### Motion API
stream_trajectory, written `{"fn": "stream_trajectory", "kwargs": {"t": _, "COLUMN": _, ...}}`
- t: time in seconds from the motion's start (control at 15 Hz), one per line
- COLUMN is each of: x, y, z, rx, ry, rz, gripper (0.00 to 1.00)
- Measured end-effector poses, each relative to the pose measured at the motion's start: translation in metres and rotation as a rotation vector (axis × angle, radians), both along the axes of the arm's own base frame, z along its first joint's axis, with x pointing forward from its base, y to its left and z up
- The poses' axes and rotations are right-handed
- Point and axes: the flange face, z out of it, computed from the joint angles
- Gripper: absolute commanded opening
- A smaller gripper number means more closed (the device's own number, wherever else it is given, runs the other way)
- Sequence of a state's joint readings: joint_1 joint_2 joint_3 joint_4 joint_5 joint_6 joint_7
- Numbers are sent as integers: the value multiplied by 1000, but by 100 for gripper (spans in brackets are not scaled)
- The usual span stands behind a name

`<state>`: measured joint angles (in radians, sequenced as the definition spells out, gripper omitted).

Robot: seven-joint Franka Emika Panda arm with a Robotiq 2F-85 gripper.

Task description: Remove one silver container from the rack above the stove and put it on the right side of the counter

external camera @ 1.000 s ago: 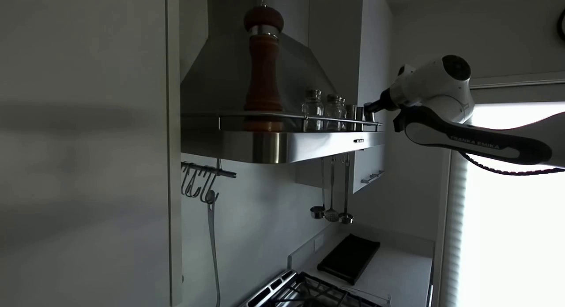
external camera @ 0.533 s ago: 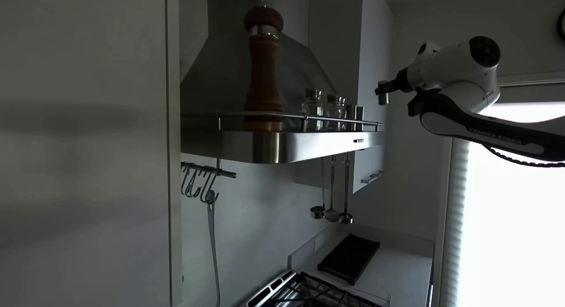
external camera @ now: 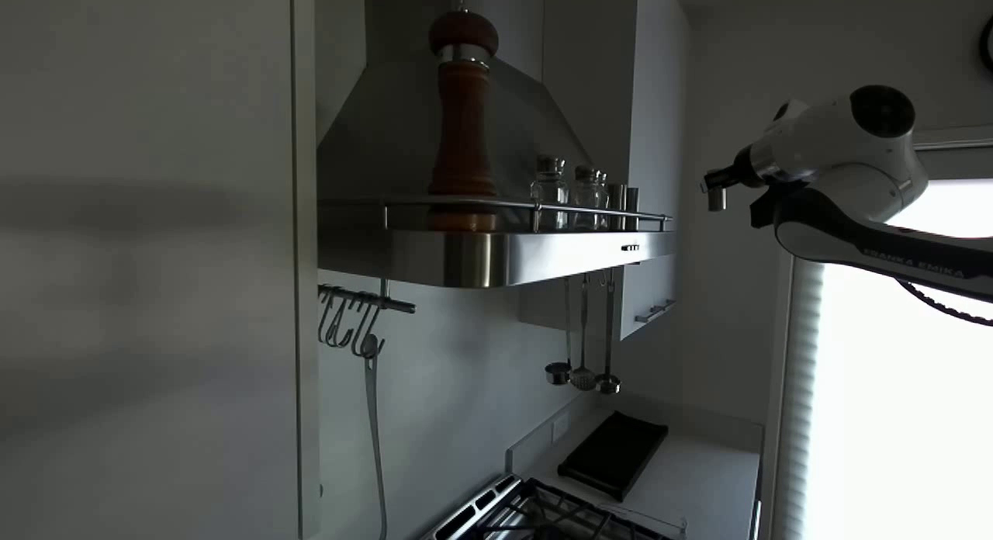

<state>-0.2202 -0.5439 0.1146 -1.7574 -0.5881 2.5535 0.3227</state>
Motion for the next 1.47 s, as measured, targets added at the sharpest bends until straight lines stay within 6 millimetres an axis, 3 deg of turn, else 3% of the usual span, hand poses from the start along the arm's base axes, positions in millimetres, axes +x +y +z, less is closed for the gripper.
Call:
{"fn": "stream_trajectory", "kwargs": {"t": 0.6, "x": -19, "y": -73, "z": -123, "rx": 312, "ry": 5, "rz": -120, "gripper": 11}}
{"fn": "stream_trajectory", "kwargs": {"t": 0.67, "x": -19, "y": -79, "z": -135, "rx": 338, "ry": 8, "rz": -126, "gripper": 36}}
{"fn": "stream_trajectory", "kwargs": {"t": 0.87, "x": -14, "y": -89, "z": -162, "rx": 395, "ry": 26, "rz": -120, "gripper": 36}}
{"fn": "stream_trajectory", "kwargs": {"t": 1.0, "x": -14, "y": -89, "z": -165, "rx": 400, "ry": 28, "rz": -120, "gripper": 36}}
{"fn": "stream_trajectory", "kwargs": {"t": 1.07, "x": -14, "y": -89, "z": -164, "rx": 401, "ry": 27, "rz": -120, "gripper": 11}}
{"fn": "stream_trajectory", "kwargs": {"t": 1.27, "x": -11, "y": -94, "z": -169, "rx": 411, "ry": 40, "rz": -139, "gripper": 11}}
{"fn": "stream_trajectory", "kwargs": {"t": 1.47, "x": 10, "y": -127, "z": -209, "rx": 483, "ry": 118, "rz": -214, "gripper": 11}}
